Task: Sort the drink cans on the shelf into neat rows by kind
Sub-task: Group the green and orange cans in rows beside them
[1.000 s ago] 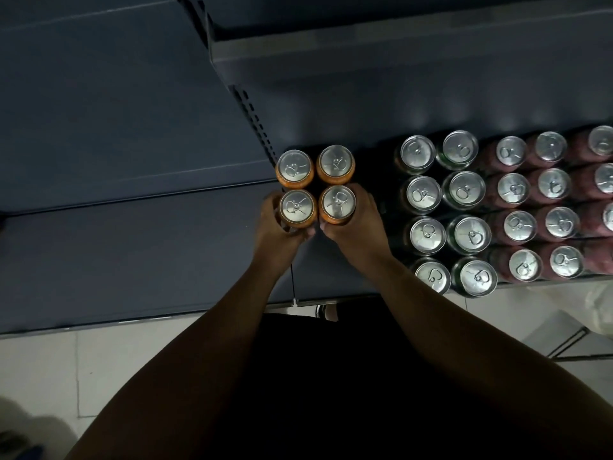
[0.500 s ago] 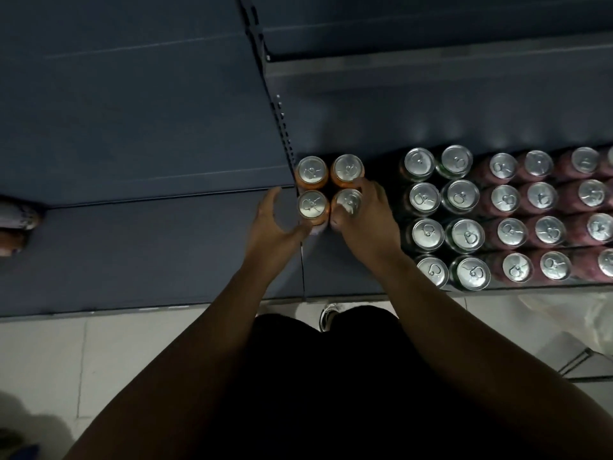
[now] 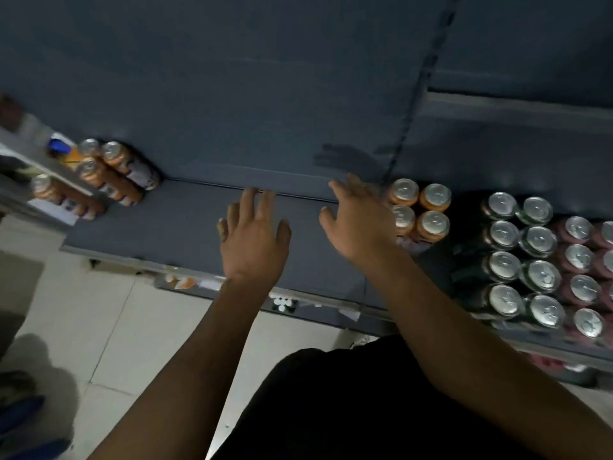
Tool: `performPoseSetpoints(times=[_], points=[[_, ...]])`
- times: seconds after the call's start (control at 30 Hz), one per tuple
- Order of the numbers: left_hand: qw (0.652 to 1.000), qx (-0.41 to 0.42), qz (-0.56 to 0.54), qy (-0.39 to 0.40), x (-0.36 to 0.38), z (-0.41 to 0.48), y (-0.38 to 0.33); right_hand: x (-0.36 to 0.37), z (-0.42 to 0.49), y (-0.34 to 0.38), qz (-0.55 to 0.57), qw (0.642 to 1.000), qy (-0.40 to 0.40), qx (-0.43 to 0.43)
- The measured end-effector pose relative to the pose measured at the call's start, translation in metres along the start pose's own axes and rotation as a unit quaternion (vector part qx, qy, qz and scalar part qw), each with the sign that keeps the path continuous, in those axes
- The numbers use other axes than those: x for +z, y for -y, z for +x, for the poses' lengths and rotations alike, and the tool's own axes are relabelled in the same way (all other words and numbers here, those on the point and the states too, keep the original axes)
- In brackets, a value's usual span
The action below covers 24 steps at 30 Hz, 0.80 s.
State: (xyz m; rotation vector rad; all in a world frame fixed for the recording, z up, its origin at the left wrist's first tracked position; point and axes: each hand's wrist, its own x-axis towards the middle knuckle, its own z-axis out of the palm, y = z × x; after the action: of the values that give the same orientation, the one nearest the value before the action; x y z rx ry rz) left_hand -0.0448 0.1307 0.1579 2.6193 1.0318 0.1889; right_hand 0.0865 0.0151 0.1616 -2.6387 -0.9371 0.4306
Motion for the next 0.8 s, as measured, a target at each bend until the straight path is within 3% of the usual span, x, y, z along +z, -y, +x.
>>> performPoseSetpoints(times=[0.43,0.67,0.8], points=[[0.975,-0.185,0.087,-0.092,-0.12,-0.117,0.22,0.08,-0.078,0.273,-0.066,0.98,0.036,-0.182],[0.96,-0.238,0.116,-0.096,-0.139,-0.137,0.274,0.105,-0.088,0.339,-0.09,0.968,0.063,-0.225],[0.959,-0.244,0.114,-0.091,-0.142,-0.118,0.289,0.114,-0.068,0.358,-0.083,0.977,0.072,-0.184]])
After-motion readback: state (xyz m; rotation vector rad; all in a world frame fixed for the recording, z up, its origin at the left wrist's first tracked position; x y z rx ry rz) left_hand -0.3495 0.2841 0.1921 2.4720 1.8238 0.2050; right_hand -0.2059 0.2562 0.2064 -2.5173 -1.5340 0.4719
